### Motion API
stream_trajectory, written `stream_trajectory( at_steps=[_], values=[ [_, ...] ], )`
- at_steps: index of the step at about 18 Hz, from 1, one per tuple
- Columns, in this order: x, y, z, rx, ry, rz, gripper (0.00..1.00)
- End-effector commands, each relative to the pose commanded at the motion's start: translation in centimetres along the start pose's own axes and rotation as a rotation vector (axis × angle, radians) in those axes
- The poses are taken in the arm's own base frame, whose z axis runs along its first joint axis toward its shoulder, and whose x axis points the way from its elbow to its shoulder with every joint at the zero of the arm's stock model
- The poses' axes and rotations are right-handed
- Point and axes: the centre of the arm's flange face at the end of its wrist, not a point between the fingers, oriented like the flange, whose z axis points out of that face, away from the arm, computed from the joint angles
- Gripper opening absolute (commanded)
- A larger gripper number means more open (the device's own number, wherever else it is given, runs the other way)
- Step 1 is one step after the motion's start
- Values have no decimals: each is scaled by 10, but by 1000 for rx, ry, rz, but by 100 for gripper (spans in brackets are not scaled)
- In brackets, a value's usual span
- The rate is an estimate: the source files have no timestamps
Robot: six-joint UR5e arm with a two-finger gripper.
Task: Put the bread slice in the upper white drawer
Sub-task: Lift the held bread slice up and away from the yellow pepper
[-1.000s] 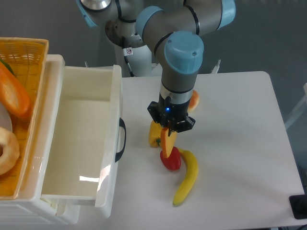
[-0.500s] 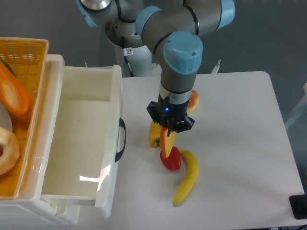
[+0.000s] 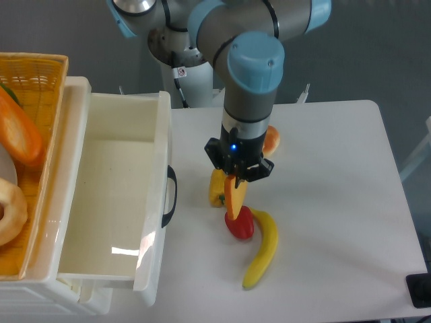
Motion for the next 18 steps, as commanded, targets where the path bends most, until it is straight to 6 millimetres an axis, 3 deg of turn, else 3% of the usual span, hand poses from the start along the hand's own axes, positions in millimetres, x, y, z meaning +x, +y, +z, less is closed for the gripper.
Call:
stream_trajectory(
  at_steps=[5, 9, 16, 18],
  values=[
    [12, 3, -32, 61, -6, -122, 0],
    [23, 4, -76, 156, 8, -223, 0],
    [51, 7, -106, 232, 70, -346, 0],
    [60, 14, -125, 266, 67, -357, 0]
  ],
)
